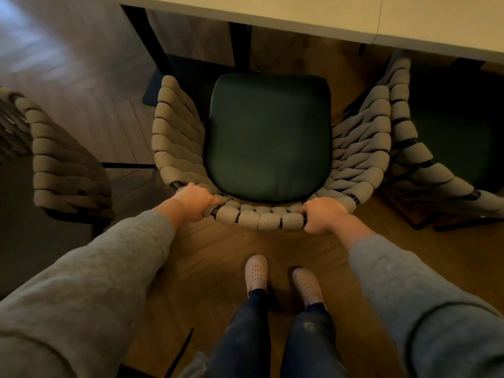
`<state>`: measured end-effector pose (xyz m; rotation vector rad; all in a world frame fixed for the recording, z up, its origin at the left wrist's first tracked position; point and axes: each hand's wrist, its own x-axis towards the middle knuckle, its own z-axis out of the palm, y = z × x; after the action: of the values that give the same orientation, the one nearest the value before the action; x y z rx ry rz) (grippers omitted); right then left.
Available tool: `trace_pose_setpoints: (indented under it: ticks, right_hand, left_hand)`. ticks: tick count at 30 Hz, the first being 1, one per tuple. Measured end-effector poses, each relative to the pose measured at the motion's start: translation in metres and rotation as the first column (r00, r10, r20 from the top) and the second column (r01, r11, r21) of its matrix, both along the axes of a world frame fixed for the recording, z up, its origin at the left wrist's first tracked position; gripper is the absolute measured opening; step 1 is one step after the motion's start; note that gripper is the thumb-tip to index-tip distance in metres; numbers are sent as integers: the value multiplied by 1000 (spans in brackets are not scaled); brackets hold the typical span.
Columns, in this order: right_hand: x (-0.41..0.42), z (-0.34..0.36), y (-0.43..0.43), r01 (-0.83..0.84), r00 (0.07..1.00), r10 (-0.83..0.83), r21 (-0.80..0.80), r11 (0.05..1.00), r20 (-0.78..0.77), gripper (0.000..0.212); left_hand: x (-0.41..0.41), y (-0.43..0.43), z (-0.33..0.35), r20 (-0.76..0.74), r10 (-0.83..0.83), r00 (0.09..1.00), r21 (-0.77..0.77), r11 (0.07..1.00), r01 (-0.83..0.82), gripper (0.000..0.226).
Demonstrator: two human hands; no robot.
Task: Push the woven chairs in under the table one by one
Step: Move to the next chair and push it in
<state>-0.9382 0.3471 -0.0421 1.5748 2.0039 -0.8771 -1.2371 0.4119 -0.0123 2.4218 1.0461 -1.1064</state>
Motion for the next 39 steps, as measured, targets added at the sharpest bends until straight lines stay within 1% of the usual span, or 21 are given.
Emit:
trace_pose_setpoints:
  ticks: [3,8,11,16,22,26,33,36,39]
  right_hand:
    - [1,-1,-6,2,1000,-3,37,999,20,25]
    - [3,-2,-13,-1,1000,-1,78,997,21,23]
    - [-5,-4,-13,39,999,-39,113,993,-1,23]
    - [-30,-3,1,98,993,-89,127,987,-76,26]
    - [-47,-3,28,109,993,-102,135,985,-61,32]
    - [-49,-6,47,128,991,-122,130,983,-59,32]
    - [-44,-3,79,83,995,-75,134,987,-62,30]
    - [-37,-3,84,29,999,-23,137,990,-43,29]
    - [-31,-1,84,28,999,-22,131,991,-43,28]
  left_hand:
    - [5,-3,3,-15,5,1000,-5,1000,-5,43]
    - [1,-4,7,-17,-45,999,-8,999,45,43]
    - [-6,10,11,-41,-76,996,-11,997,75,45]
    - [-21,46,21,-115,-152,982,45,986,158,46]
    - [-31,86,13,-163,-211,964,108,967,230,46]
    - [-31,107,4,-156,-219,963,152,958,243,46]
    - [-30,139,1,-136,-195,971,181,959,218,48]
    - [-28,139,-3,-98,-183,978,200,959,200,46]
    - [-25,134,-9,-59,-150,987,208,965,159,43]
